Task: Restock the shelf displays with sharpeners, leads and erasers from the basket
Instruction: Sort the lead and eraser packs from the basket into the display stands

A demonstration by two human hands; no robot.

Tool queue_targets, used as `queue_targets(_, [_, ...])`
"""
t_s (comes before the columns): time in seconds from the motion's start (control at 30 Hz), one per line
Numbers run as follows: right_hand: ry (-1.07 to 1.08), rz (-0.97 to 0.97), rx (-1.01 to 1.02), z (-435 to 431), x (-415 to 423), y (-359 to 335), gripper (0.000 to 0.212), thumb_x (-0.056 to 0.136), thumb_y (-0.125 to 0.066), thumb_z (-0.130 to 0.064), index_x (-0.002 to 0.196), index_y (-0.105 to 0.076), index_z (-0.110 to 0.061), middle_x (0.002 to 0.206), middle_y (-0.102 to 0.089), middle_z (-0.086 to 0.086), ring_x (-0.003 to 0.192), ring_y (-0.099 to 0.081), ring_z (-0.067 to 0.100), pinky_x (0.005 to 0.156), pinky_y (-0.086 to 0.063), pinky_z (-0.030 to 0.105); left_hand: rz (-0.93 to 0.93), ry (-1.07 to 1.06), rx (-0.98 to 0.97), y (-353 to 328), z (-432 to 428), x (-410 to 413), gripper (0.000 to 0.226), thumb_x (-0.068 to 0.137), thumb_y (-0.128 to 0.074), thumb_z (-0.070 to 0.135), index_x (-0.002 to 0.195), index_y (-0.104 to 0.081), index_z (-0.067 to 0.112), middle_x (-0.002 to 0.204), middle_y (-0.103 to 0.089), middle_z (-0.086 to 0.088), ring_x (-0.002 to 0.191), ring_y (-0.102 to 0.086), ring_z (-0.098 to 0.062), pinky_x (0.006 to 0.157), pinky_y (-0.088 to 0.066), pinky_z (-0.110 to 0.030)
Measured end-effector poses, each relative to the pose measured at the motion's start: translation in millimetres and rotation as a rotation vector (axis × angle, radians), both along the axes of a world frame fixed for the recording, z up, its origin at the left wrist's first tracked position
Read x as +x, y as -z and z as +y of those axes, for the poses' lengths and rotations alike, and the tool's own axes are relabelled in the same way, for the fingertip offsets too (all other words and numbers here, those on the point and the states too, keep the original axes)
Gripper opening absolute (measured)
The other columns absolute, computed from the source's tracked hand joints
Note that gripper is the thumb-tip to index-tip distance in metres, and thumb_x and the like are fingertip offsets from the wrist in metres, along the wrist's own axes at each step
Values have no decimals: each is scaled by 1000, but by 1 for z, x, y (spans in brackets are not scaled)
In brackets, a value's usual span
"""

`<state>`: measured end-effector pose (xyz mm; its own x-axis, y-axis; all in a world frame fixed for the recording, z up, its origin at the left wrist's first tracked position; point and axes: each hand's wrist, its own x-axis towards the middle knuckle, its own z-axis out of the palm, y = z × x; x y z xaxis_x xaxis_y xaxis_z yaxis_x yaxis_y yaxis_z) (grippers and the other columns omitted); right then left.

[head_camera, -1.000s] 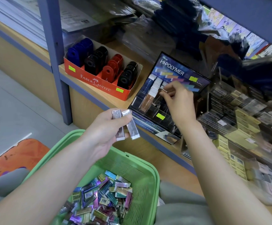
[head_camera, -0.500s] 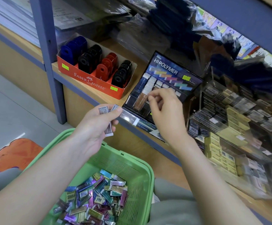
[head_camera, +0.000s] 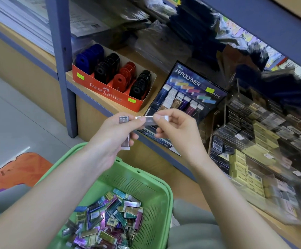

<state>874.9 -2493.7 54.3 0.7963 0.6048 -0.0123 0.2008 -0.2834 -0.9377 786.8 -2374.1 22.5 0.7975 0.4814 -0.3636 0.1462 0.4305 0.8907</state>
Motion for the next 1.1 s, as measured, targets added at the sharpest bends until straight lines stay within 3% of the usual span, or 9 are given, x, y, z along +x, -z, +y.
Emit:
queue_targets(0.1, [26,24,77,2,2,-2,7,88,-65,-12,93,-68,-8,68,-66,-5,63,-62,4,65,-55,19,35,79,1,0,-5,1,11,91,-62,24,97,-61,15,86,-68,1,63,-52,-9,51,-43,-19])
queue_targets(0.2, [53,-27,119,3,6,-5,7,90,-62,-13,92,-67,-10,72,-66,0,63,-63,5,65,-55,19,28,39,-184,-2,-7,3,10,88,-54,0,87,-54,10,87,-62,-9,65,-54,-12,58,-44,-23])
queue_targets(0.3, [187,-264,136,-8,25,-12,8,94,-57,-17,91,-64,-15,78,-65,-5,69,-64,6,69,-56,22,12,-14,-217,-3,-5,3,19,90,-43,-11,88,-45,8,89,-61,-10,75,-56,-16,68,-48,-26])
queue_targets(0.4, [353,-540,60,-27,52,-9,7,97,-52,-20,93,-58,-22,86,-65,-4,74,-66,8,75,-57,27,0,15,-191,-2,-6,2,10,95,-45,-3,99,-48,5,92,-61,-10,76,-59,-16,73,-53,-27])
queue_targets(0.57, [499,-648,-88,-47,93,8,9,97,-52,-19,97,-60,-16,80,-61,-4,73,-66,13,74,-55,27,-44,71,-146,-3,-10,-1,16,96,-49,11,109,-58,16,90,-61,-6,65,-59,-13,59,-56,-25])
queue_targets(0.73, [451,-669,-175,-51,112,17,15,97,-53,-15,102,-65,-8,81,-63,1,72,-64,9,78,-56,33,-21,89,-125,0,-15,0,20,98,-47,12,114,-58,13,80,-63,-6,56,-55,-10,48,-47,-20])
queue_targets(0.87, [321,-709,-298,-46,118,18,17,96,-51,-9,102,-67,-7,91,-67,9,77,-64,18,80,-55,36,14,94,-144,3,-16,2,17,97,-46,7,114,-48,7,77,-67,-10,51,-54,-12,43,-44,-20])
queue_targets(1.0, [263,-718,-397,-43,124,12,28,96,-45,3,116,-63,-1,107,-60,9,86,-57,11,73,-39,-1,23,169,-44,2,-20,3,13,95,-51,9,107,-56,6,85,-64,-8,53,-57,-7,48,-46,-17])
queue_targets(1.1, [245,-757,-484,-40,124,17,30,93,-51,4,120,-60,-1,112,-61,12,94,-61,14,84,-44,14,6,209,45,1,-21,1,15,91,-57,9,105,-63,9,84,-59,-4,55,-57,-2,53,-47,-13])
